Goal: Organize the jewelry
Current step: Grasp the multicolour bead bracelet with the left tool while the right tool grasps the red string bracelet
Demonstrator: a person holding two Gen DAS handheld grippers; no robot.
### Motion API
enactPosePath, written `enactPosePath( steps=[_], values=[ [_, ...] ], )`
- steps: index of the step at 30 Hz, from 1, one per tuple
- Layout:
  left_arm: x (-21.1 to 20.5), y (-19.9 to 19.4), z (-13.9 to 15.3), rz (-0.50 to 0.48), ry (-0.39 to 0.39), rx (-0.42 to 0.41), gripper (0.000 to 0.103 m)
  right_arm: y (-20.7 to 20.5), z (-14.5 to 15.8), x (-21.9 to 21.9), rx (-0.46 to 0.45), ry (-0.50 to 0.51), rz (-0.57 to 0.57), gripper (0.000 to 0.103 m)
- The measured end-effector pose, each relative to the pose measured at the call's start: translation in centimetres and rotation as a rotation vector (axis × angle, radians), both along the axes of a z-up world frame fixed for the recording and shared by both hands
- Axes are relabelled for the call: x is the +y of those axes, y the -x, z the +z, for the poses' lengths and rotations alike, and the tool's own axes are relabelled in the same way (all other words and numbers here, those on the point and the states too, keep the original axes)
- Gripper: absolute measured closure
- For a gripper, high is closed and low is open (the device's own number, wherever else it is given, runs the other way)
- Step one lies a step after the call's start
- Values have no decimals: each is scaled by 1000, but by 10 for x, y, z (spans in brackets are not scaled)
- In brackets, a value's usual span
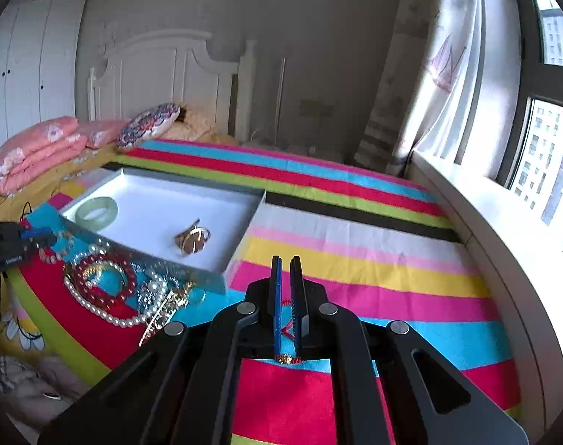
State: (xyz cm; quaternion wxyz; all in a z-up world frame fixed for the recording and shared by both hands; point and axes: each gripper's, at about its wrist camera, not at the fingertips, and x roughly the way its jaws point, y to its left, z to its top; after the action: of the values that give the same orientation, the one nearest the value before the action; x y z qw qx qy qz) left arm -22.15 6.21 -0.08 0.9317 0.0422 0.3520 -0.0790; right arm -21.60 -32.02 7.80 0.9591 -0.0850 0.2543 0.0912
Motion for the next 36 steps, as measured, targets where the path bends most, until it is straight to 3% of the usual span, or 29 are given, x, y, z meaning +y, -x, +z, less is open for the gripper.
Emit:
enactPosePath(
  steps=[3,9,11,19,21,22,28,36],
  values=[
    [-7,8,1,-16,-15,-28,85,0,3,-2,4,-5,8,96],
    [-16,19,22,-31,-13,-113,86,-29,-24,-16,207,-52,-3,91],
    [-18,21,33,-31,-8,-151,86,-35,-36,-23,236,-81,-31,64],
    [-21,22,47,-41,14,-180,86,-52,-67,-34,326,-43,-52,64],
    [-21,21,46,-42,23,-175,86,-51,-68,-33,303,-63,-17,81],
    [-21,21,45,-44,24,-174,86,-50,-69,-30,295,-52,0,98],
    [-19,24,51,-43,23,-198,86,-32,-56,-9,191,56,-9,98],
    [-21,23,62,-49,17,-226,86,-11,-4,6,8,104,-12,98]
  ],
)
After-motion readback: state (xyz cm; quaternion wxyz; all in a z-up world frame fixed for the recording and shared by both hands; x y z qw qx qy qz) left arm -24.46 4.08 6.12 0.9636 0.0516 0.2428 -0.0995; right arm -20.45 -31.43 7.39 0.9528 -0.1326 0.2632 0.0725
